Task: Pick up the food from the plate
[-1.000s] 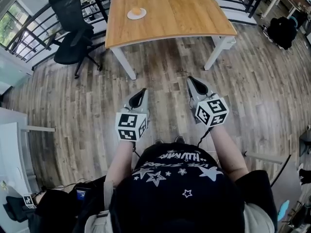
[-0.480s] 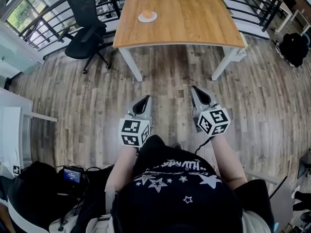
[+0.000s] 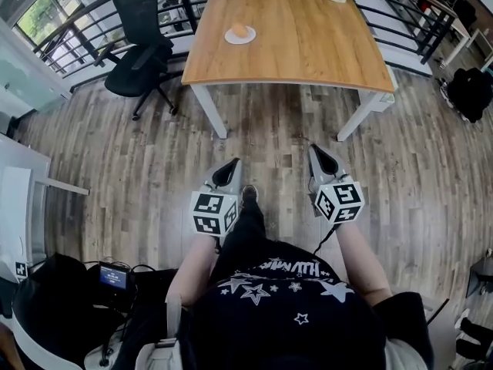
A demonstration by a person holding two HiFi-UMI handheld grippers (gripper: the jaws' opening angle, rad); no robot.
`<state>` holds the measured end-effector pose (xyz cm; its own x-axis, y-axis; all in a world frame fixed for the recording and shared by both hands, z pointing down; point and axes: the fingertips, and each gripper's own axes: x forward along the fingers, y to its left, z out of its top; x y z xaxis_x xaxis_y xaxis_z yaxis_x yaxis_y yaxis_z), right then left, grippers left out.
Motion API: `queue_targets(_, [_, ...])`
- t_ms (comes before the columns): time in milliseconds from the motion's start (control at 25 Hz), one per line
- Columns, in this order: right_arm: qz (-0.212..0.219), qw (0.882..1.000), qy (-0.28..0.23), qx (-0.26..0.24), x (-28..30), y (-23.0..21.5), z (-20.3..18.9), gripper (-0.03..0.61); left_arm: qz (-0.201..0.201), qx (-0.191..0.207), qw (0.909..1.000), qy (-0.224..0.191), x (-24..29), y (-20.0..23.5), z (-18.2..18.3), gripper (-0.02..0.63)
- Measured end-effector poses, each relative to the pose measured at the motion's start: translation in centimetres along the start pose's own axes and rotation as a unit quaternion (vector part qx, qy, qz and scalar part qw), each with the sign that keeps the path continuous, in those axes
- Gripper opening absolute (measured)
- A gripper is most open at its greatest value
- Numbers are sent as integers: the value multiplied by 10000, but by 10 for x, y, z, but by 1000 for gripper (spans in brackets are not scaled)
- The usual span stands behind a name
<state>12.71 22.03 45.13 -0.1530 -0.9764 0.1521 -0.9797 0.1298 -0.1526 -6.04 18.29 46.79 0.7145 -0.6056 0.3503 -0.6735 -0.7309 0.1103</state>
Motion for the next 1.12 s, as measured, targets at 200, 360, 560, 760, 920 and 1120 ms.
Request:
queue_targets(200, [-129, 9998, 86, 113, 49, -21, 2, 2, -124, -18, 9999, 39, 49, 37, 14, 1])
queue_targets(360, [-185, 9996, 177, 79, 103, -40, 10, 2, -163, -25, 9998, 83, 95, 73, 31, 2])
queue_targets(560, [-247, 9992, 242, 214, 167, -54, 25, 2, -329, 117, 9992, 176, 139, 108, 52, 1])
queue_targets(760, [-203, 9989, 349, 251, 220, -53, 28, 2, -310, 38, 9993, 229, 162, 154, 60, 2])
queue_targets(920, [-183, 9987, 412, 226, 262, -49, 35, 2, -247, -95, 9995, 194, 179, 194, 72, 2])
queue_targets(1120, [-282, 9978, 570, 173, 306, -50, 39, 2, -372, -437, 9983, 63, 198, 227, 88, 2])
